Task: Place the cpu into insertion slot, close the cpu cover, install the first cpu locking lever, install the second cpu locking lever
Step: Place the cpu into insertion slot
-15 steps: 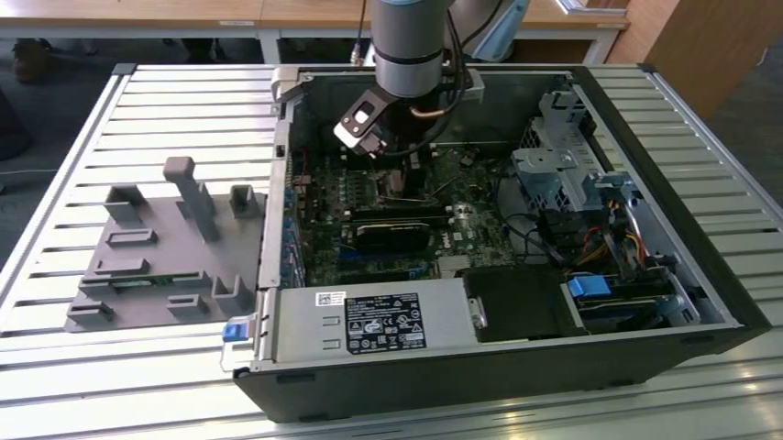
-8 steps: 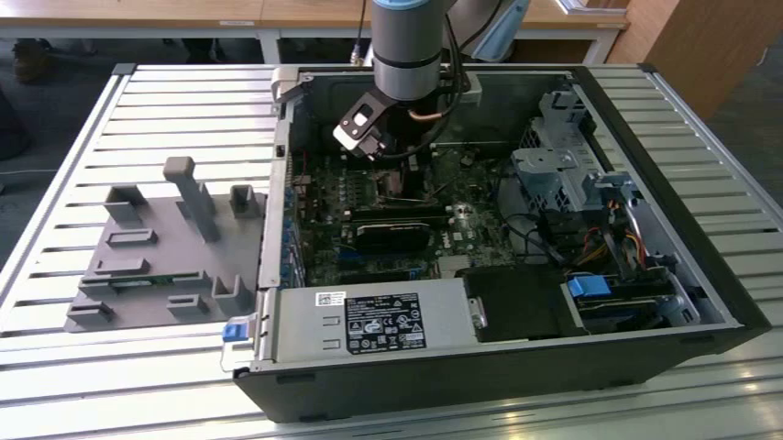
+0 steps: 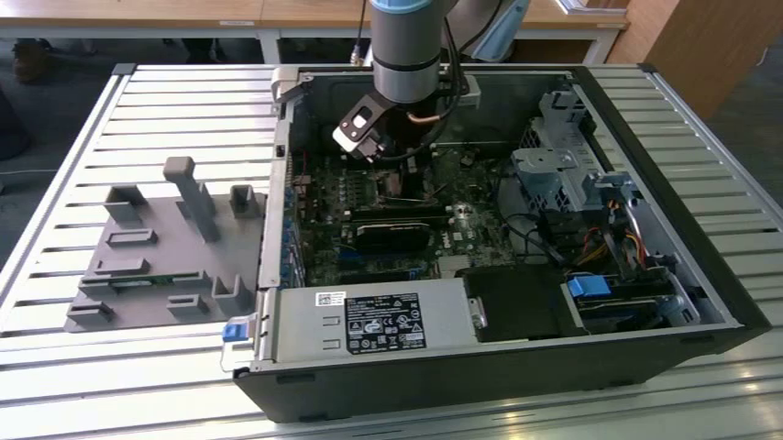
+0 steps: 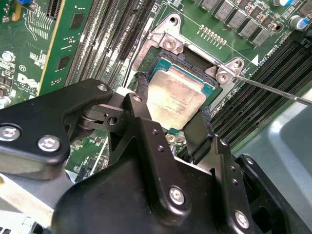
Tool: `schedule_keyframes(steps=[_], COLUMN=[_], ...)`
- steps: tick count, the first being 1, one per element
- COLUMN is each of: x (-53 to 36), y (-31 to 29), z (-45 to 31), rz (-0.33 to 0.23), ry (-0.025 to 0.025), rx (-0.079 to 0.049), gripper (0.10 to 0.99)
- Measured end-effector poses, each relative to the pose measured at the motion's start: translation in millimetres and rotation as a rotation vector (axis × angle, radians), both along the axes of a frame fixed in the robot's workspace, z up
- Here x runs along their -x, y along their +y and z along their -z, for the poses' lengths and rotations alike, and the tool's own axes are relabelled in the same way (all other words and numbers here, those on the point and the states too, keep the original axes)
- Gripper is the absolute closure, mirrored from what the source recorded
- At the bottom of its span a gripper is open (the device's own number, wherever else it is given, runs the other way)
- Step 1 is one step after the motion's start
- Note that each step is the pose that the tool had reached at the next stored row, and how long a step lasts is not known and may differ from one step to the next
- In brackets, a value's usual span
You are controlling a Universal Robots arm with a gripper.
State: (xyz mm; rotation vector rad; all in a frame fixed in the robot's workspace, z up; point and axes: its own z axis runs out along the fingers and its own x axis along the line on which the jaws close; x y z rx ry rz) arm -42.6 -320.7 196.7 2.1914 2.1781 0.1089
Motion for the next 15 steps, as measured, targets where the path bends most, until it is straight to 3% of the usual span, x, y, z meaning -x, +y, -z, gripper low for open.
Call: schedule_keyframes(steps=[15], x=[0.0], y=[0.0], z=[2.0], rz=[0.001], ry=[-0.0001], rx=[0.000], gripper=[0.533])
